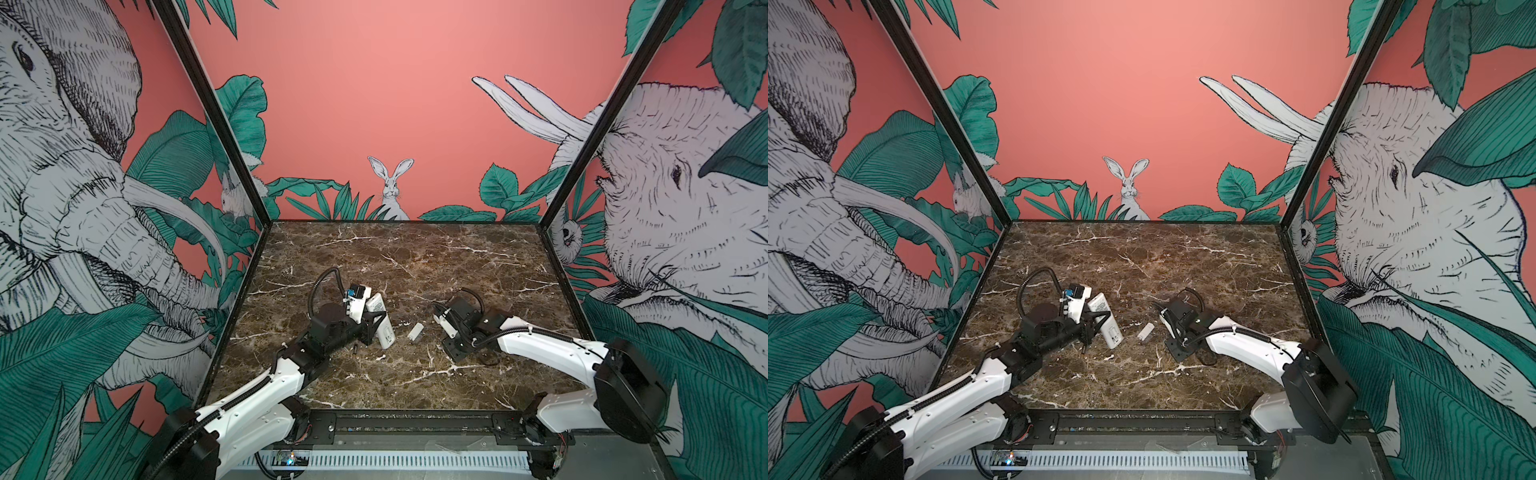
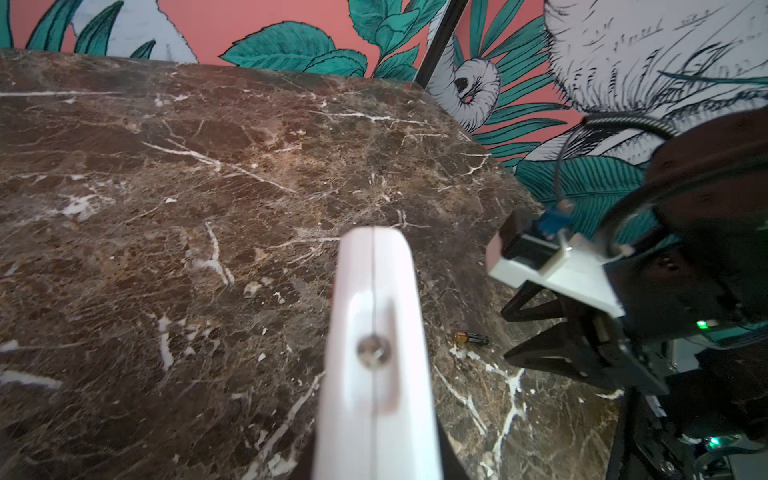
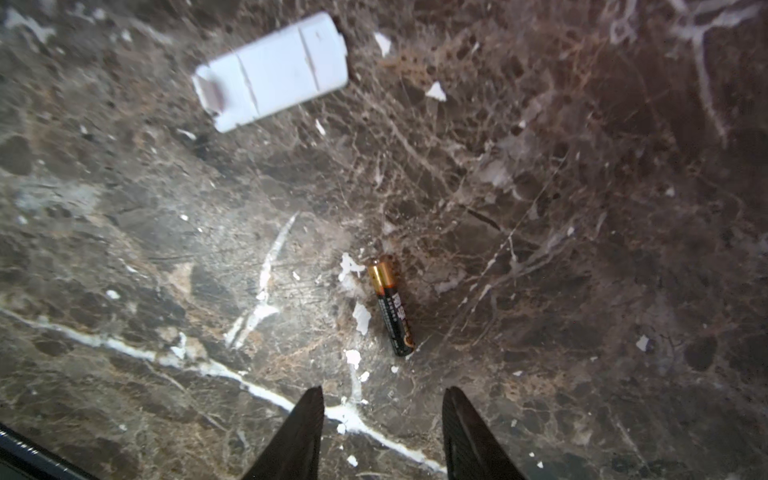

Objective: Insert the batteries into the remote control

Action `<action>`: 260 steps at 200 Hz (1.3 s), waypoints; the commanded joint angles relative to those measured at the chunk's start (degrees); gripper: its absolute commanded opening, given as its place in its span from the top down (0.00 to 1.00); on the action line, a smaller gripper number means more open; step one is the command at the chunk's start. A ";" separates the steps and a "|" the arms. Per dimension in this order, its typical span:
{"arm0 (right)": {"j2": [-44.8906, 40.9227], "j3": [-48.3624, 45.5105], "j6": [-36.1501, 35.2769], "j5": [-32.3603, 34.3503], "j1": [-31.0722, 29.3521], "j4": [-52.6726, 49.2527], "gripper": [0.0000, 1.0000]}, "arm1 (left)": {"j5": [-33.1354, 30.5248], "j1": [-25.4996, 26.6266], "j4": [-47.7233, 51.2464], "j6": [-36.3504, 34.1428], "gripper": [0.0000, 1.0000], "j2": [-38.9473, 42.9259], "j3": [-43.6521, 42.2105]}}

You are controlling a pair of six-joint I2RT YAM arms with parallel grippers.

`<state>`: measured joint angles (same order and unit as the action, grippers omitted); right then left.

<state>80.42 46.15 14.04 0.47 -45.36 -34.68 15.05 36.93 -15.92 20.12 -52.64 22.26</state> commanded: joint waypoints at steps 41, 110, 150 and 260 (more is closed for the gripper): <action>3.23 1.66 0.67 1.93 0.27 -0.92 0.53 | 2.83 -0.28 1.49 0.80 1.00 1.96 2.07; 5.01 2.78 -0.39 0.55 0.27 0.22 0.54 | 3.77 -0.28 2.11 0.62 1.00 1.97 2.64; 5.08 2.92 -0.96 0.48 0.28 0.15 0.54 | 2.83 -0.29 3.13 0.36 1.00 2.43 2.89; 8.81 3.93 0.17 -0.46 0.50 0.82 0.64 | 1.92 -0.38 3.40 -0.08 1.00 2.01 3.06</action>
<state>88.16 48.29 13.58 0.67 -45.30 -34.00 17.23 36.82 -11.92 20.49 -51.59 23.53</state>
